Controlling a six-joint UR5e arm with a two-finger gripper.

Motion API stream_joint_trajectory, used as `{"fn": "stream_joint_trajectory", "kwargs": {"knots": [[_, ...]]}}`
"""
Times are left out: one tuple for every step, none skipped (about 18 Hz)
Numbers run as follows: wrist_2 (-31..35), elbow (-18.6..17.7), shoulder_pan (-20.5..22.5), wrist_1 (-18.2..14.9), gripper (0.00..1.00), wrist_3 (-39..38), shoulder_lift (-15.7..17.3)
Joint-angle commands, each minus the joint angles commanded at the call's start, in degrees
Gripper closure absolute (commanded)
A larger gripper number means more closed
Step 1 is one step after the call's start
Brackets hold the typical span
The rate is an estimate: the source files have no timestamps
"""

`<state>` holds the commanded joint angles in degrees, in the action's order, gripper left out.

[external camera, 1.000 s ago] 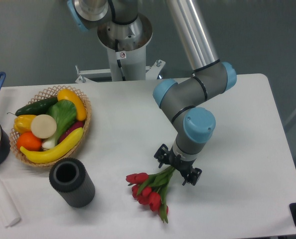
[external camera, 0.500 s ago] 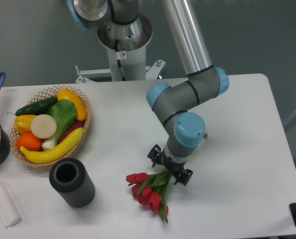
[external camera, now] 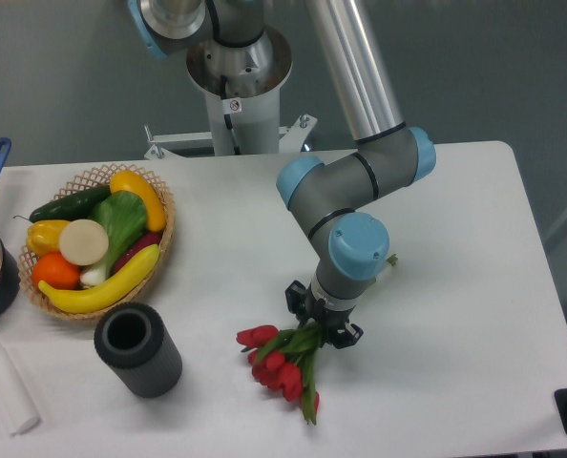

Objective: Pick up the flowers from the table
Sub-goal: 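Lift the grasped tulip bunch up off the table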

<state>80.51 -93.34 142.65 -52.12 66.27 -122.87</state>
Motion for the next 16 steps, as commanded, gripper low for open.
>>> {"fn": "stream_joint_trajectory", "kwargs": {"knots": [[-0.09, 0.18, 0.09, 0.0, 0.87, 0.0, 0.26], [-0.09, 0.35, 0.09, -0.09, 0.9, 0.0, 0.44], [-0.09, 0.35, 0.26, -0.09, 0.91, 0.09, 0.61], [-0.09, 0.18, 0.35, -0.09, 0.91, 0.17, 1.14], [-0.17, 0.18, 0.53, -0.09, 0.91, 0.26, 1.49], [-0.18, 0.35, 0.7, 0.0, 0.91, 0.35, 1.67], [-0.26, 0.44, 1.05, 0.0, 0.9, 0.35, 2.19], [-0.44, 0.7, 1.58, 0.0, 0.89, 0.35, 3.07], [-0.44, 0.88, 1.67, 0.0, 0.85, 0.35, 4.73], [-0.87, 0.97, 1.84, 0.0, 0.85, 0.18, 6.66], [-1.75, 0.88, 1.93, 0.0, 0.85, 0.17, 8.25], [-2.89, 0.88, 2.46, 0.0, 0.85, 0.17, 9.57], [-4.64, 0.97, 3.24, 0.09, 0.85, 0.09, 10.62], [-7.36, 0.97, 3.69, 0.44, 0.85, 0.0, 11.85], [-10.34, 0.88, 4.39, 0.7, 0.85, -0.18, 12.91], [-13.24, 0.62, 5.09, 0.79, 0.85, -0.53, 13.96]]}}
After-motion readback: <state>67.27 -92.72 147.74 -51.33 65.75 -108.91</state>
